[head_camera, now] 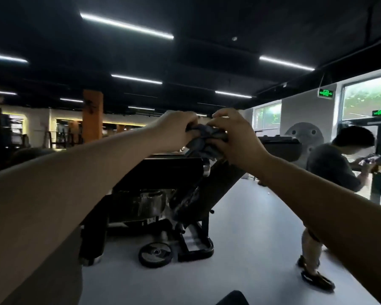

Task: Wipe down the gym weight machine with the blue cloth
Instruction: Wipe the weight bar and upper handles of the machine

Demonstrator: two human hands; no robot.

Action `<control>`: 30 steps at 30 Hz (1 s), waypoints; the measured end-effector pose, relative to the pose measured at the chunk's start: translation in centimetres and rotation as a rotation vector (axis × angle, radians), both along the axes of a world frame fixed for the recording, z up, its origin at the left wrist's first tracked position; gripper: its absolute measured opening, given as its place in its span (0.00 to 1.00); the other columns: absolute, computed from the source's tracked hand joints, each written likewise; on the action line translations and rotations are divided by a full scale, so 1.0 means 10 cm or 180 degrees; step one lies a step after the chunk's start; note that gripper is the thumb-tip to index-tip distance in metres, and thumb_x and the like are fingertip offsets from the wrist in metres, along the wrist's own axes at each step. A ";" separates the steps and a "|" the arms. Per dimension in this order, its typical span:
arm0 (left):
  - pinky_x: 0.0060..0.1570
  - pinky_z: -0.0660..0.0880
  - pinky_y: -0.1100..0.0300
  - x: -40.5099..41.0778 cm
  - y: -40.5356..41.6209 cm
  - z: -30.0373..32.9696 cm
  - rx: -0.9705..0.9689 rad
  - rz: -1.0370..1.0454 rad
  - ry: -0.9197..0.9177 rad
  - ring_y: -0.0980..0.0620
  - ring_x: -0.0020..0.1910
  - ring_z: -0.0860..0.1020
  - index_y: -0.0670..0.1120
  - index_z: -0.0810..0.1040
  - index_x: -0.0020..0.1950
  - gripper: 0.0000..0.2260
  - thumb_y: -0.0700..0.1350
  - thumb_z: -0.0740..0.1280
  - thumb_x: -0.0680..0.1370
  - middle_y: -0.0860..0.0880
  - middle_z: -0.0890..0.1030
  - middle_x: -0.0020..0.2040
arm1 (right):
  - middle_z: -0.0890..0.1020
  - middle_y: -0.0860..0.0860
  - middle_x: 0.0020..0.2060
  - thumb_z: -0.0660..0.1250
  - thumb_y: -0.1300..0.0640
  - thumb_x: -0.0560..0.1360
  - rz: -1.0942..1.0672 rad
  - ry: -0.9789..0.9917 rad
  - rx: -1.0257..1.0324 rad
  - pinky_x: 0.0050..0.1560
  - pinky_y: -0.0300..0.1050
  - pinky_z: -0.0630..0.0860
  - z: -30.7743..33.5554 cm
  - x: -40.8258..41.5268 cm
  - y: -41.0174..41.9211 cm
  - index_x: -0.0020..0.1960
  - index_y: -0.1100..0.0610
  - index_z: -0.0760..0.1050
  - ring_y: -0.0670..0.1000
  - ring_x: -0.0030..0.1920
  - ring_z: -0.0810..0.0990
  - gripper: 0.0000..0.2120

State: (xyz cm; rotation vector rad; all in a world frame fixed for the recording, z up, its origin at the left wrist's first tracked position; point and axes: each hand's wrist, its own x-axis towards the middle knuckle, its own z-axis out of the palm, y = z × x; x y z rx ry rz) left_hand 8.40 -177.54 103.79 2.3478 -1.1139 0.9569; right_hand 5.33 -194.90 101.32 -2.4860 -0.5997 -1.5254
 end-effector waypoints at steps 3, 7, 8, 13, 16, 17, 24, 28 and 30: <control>0.35 0.64 0.59 0.14 -0.32 0.12 -0.0064 0.0351 0.0165 0.54 0.36 0.70 0.47 0.70 0.49 0.04 0.48 0.60 0.80 0.52 0.72 0.38 | 0.74 0.48 0.46 0.71 0.62 0.72 0.0242 0.0074 -0.0128 0.45 0.23 0.64 0.24 0.26 -0.34 0.54 0.59 0.79 0.44 0.47 0.71 0.11; 0.32 0.63 0.61 0.25 -0.63 0.32 -0.0167 0.0747 0.0326 0.56 0.35 0.68 0.46 0.67 0.48 0.05 0.46 0.58 0.81 0.52 0.69 0.36 | 0.77 0.45 0.36 0.72 0.61 0.72 0.0880 0.0521 0.0318 0.36 0.31 0.73 0.58 0.50 -0.68 0.48 0.62 0.80 0.42 0.32 0.76 0.06; 0.32 0.63 0.61 0.25 -0.65 0.36 -0.0207 0.0783 0.0400 0.56 0.35 0.68 0.45 0.67 0.47 0.06 0.46 0.58 0.81 0.52 0.69 0.37 | 0.78 0.46 0.35 0.72 0.60 0.72 0.0968 0.0645 0.0427 0.34 0.32 0.74 0.63 0.52 -0.69 0.47 0.62 0.80 0.41 0.30 0.77 0.06; 0.42 0.64 0.60 0.33 -0.76 0.55 -0.0016 0.1178 0.0590 0.51 0.48 0.71 0.43 0.71 0.56 0.11 0.49 0.58 0.81 0.47 0.73 0.50 | 0.79 0.48 0.37 0.70 0.59 0.73 0.1007 0.1224 0.0524 0.26 0.28 0.70 0.81 0.67 -0.80 0.49 0.56 0.77 0.41 0.29 0.76 0.06; 0.44 0.65 0.61 0.42 -0.79 0.60 0.0409 0.1141 0.0645 0.52 0.51 0.72 0.44 0.72 0.59 0.17 0.54 0.65 0.76 0.49 0.74 0.53 | 0.78 0.47 0.36 0.66 0.59 0.76 0.0979 0.1278 0.0609 0.26 0.29 0.69 0.86 0.75 -0.88 0.49 0.53 0.77 0.39 0.26 0.76 0.03; 0.45 0.66 0.61 0.46 -0.80 0.62 0.0475 0.1101 0.0618 0.52 0.51 0.73 0.45 0.72 0.59 0.21 0.55 0.69 0.73 0.51 0.74 0.52 | 0.79 0.47 0.35 0.65 0.59 0.77 0.0902 0.1223 0.0634 0.25 0.29 0.68 0.89 0.77 -0.91 0.47 0.52 0.76 0.39 0.25 0.75 0.04; 0.44 0.68 0.60 0.92 -0.74 0.70 0.1201 0.1377 0.0282 0.50 0.50 0.74 0.44 0.74 0.57 0.18 0.46 0.72 0.71 0.48 0.76 0.49 | 0.77 0.50 0.34 0.63 0.59 0.78 0.0551 0.1408 0.0982 0.32 0.39 0.70 1.06 0.81 -1.13 0.50 0.56 0.77 0.46 0.31 0.74 0.05; 0.41 0.69 0.65 1.06 -0.64 0.78 0.1125 0.1023 0.0671 0.54 0.47 0.73 0.44 0.76 0.58 0.12 0.45 0.68 0.76 0.52 0.75 0.48 | 0.73 0.51 0.31 0.61 0.60 0.79 0.0637 0.1746 0.1419 0.30 0.39 0.68 1.10 0.82 -1.23 0.49 0.56 0.78 0.46 0.28 0.69 0.06; 0.40 0.73 0.68 1.08 -0.57 0.83 0.0708 0.0636 0.1306 0.56 0.46 0.75 0.48 0.76 0.56 0.08 0.44 0.65 0.78 0.53 0.76 0.48 | 0.71 0.51 0.30 0.62 0.60 0.79 0.0675 0.1840 0.1633 0.26 0.37 0.66 1.14 0.82 -1.28 0.48 0.57 0.80 0.45 0.25 0.66 0.08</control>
